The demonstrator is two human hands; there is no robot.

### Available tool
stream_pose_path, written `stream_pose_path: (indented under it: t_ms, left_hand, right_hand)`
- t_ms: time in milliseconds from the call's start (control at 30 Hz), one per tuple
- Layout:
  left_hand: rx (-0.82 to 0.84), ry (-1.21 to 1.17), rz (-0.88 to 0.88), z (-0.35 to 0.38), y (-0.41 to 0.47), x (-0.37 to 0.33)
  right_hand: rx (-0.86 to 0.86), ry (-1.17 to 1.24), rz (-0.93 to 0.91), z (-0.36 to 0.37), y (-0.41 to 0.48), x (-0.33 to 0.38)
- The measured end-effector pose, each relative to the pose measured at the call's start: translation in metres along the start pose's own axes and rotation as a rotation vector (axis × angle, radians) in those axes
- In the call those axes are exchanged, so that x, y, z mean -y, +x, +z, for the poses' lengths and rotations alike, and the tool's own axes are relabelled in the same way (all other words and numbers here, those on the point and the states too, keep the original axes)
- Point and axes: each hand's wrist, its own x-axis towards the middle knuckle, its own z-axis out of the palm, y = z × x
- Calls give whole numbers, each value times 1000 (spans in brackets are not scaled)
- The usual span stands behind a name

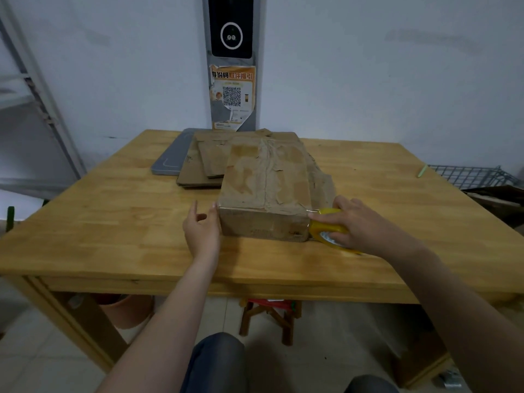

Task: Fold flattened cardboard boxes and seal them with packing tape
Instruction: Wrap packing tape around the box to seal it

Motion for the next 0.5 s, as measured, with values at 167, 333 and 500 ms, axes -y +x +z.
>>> stream_pose_path:
  t_ms: [167, 333, 500]
  left_hand:
    - [16, 169, 13, 0, 16, -3]
    - [-39, 123, 282, -6, -5, -12]
    - [358, 563, 962, 21, -58, -23]
  right_hand:
    - [-8, 7, 21, 1, 4, -2]
    - [-32, 21, 26, 3, 3, 2]
    - [-50, 26, 22, 4, 1, 4]
